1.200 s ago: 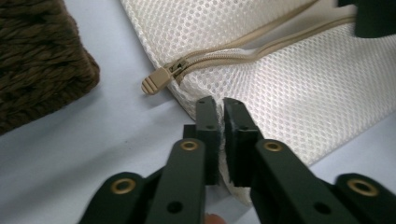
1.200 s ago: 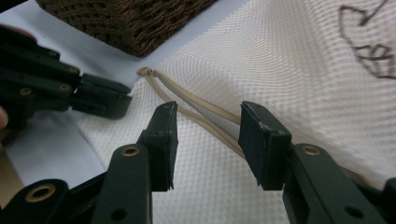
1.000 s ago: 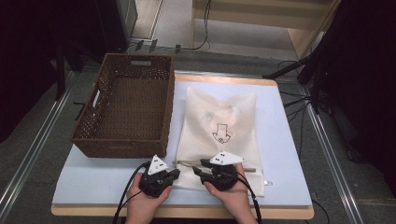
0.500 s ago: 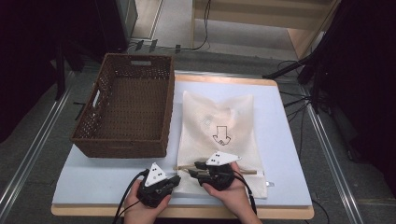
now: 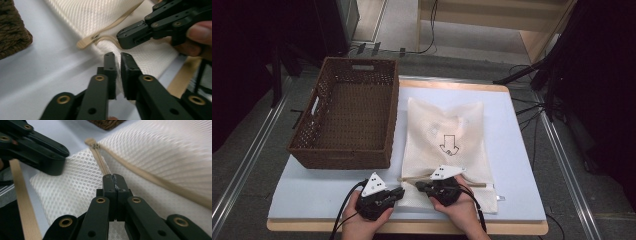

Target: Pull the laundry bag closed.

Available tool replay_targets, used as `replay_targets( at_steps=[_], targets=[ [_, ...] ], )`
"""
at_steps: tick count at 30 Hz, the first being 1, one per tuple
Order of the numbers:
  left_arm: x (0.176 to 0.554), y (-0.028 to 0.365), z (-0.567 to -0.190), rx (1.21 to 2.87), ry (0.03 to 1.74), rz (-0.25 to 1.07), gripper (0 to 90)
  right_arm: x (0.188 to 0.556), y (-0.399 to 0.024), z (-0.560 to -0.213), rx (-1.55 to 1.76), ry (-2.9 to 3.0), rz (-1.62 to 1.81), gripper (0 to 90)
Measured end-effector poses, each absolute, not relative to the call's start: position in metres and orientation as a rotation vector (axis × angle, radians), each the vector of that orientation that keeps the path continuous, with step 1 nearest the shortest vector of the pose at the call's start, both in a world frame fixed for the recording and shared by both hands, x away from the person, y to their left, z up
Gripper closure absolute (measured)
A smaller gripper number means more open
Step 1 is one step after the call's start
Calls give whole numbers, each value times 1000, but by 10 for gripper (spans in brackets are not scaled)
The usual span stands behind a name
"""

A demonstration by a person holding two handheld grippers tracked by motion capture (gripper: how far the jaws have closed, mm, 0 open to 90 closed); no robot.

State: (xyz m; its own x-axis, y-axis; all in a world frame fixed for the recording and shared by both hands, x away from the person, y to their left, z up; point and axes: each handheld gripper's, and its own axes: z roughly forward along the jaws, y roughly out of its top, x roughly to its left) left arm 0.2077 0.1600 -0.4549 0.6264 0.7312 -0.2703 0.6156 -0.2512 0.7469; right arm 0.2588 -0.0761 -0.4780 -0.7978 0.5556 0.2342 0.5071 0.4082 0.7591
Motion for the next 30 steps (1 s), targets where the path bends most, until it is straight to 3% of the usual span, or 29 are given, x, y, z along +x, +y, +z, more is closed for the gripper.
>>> replay_targets(
  at_steps=[3, 5, 7, 12, 18, 24, 30],
  targets=[
    [212, 176, -447, 1909, 1078, 169, 761, 259, -78, -478, 996, 2563, 1373, 900],
    [215, 185, -446, 1905, 1105, 198, 863, 259, -80, -478, 1010, 2555, 1384, 900],
    [219, 187, -450, 1943, 1130, 243, 900, 259, -80, -478, 1003, 2544, 1399, 900],
    [228, 171, -471, 2068, 1141, 232, 900, 255, -86, -471, 996, 2490, 1501, 900],
    [233, 159, -471, 2056, 1134, 251, 854, 253, -97, -461, 1019, 2434, 1570, 900],
    [237, 155, -462, 1972, 1133, 296, 868, 251, -94, -473, 1029, 2483, 1503, 900],
    [238, 134, -461, 1989, 998, 228, 823, 252, -92, -479, 1042, 2492, 1453, 900]
  ],
)
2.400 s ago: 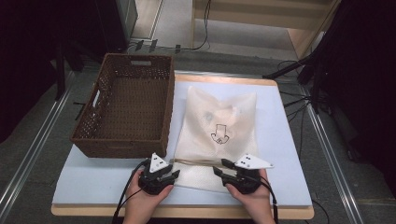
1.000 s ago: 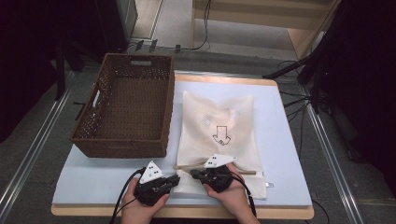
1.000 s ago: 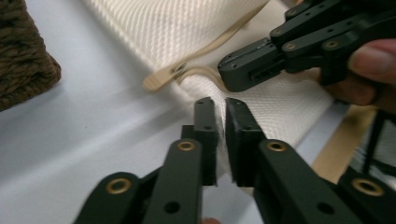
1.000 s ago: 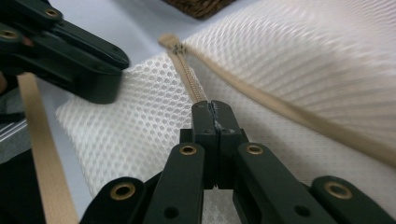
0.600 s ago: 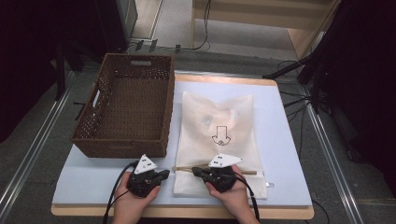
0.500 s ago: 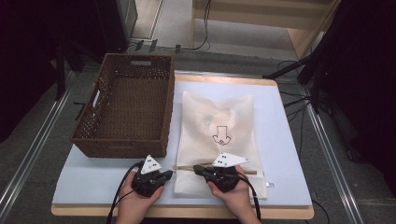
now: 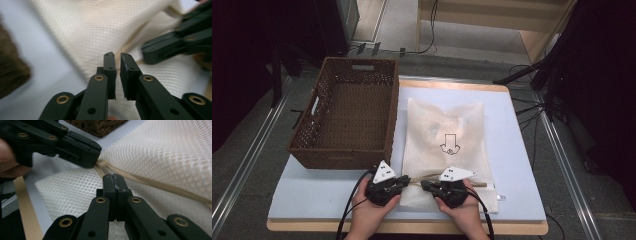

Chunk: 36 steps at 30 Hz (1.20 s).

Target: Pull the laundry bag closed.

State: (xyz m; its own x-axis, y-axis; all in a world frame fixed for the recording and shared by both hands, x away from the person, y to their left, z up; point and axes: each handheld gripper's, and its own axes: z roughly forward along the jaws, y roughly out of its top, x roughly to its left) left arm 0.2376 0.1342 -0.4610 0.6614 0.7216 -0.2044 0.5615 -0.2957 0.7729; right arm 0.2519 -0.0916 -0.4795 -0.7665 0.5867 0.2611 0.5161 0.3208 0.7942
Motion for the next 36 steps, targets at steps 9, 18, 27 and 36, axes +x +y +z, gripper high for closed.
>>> replay_targets(
  at_steps=[9, 18, 27, 36],
  targets=[
    [240, 170, -452, 1977, 1089, 133, 586, 253, -87, -478, 1091, 2467, 1437, 703],
    [239, 184, -453, 1949, 1107, 92, 616, 255, -59, -482, 953, 2569, 1287, 641],
    [239, 177, -463, 1954, 1074, -18, 488, 254, -56, -482, 931, 2601, 1310, 890],
    [250, 176, -476, 1833, 1050, -198, 455, 252, -74, -463, 888, 2493, 1502, 889]
  ],
)
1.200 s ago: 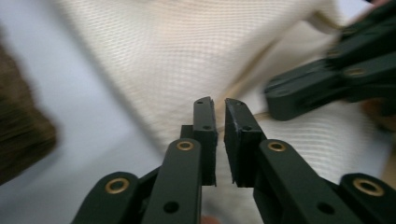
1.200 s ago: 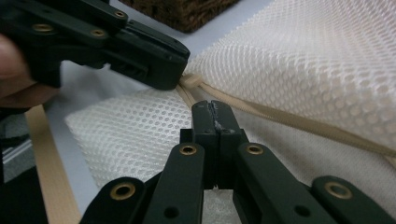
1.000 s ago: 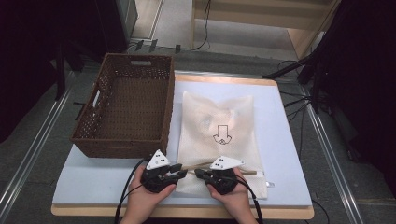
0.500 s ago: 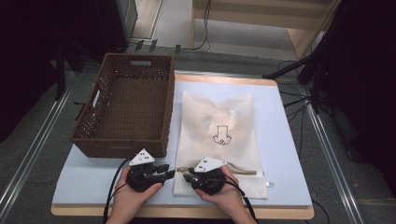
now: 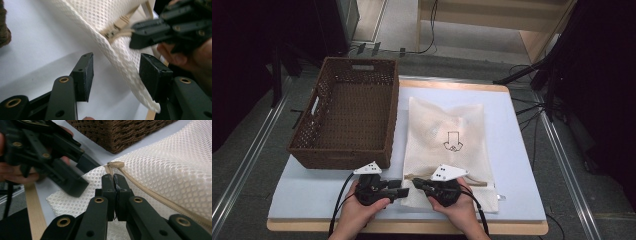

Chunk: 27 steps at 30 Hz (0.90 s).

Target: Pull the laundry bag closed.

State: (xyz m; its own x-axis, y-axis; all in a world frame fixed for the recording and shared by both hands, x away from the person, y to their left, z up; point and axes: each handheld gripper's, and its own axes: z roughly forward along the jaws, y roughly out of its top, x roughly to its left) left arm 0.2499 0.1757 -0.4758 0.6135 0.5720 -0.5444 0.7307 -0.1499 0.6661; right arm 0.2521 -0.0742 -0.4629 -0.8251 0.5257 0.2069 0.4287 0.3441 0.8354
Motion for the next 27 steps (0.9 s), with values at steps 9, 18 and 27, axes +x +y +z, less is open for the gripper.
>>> replay_targets(
  at_steps=[9, 18, 27],
  targets=[
    [254, 171, -482, 1850, 1033, -200, 803, 253, -73, -469, 885, 2550, 1456, 853],
    [242, 162, -478, 1913, 1001, 0, 823, 266, -75, -461, 1198, 2465, 1653, 640],
    [242, 161, -477, 1919, 1021, 19, 808, 273, -69, -467, 1392, 2454, 1698, 792]
  ],
)
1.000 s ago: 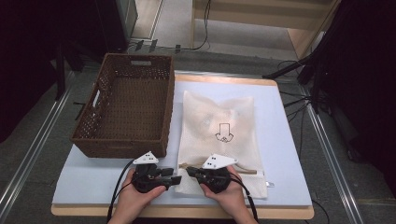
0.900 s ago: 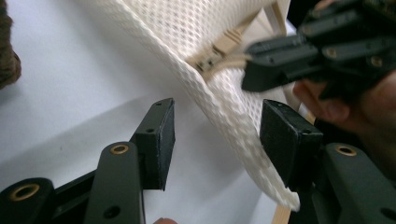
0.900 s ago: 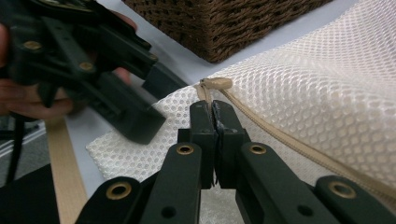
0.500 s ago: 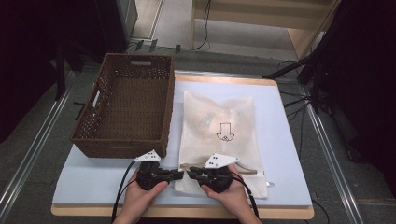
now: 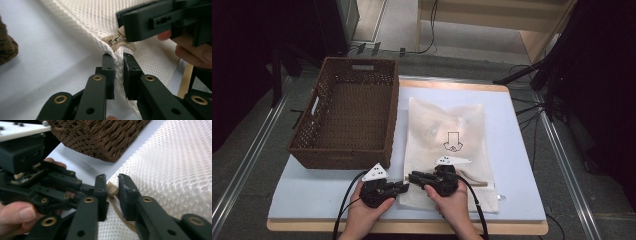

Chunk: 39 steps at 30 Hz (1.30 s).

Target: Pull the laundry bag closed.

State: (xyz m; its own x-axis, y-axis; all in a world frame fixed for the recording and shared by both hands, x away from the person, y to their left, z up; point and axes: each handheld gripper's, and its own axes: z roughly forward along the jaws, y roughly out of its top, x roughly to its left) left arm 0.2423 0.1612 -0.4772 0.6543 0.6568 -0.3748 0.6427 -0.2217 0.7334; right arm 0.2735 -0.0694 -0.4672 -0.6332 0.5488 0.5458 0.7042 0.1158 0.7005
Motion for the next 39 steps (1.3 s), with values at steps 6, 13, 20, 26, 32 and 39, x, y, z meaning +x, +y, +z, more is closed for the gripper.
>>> replay_targets(
  at_steps=[6, 13, 20, 26, 32, 39],
  targets=[
    [244, 162, -477, 1910, 1033, -6, 781, 271, -74, -466, -1238, -2219, -1548, 869],
    [245, 163, -478, 1898, 1028, -15, 814, 268, -71, -468, -1214, -2240, -1534, 863],
    [249, 164, -477, 1882, 1036, -57, 799, 266, -68, -469, -1214, -2264, -1536, 876],
    [247, 163, -478, 1880, 1039, -31, 868, 265, -69, -470, -1199, -2285, -1531, 878],
    [246, 167, -479, 1828, 1042, -56, 878, 263, -70, -472, -1207, -2310, -1537, 879],
    [246, 169, -480, 1797, 1035, -72, 880, 264, -73, -474, -1208, -2293, -1539, 880]
  ],
)
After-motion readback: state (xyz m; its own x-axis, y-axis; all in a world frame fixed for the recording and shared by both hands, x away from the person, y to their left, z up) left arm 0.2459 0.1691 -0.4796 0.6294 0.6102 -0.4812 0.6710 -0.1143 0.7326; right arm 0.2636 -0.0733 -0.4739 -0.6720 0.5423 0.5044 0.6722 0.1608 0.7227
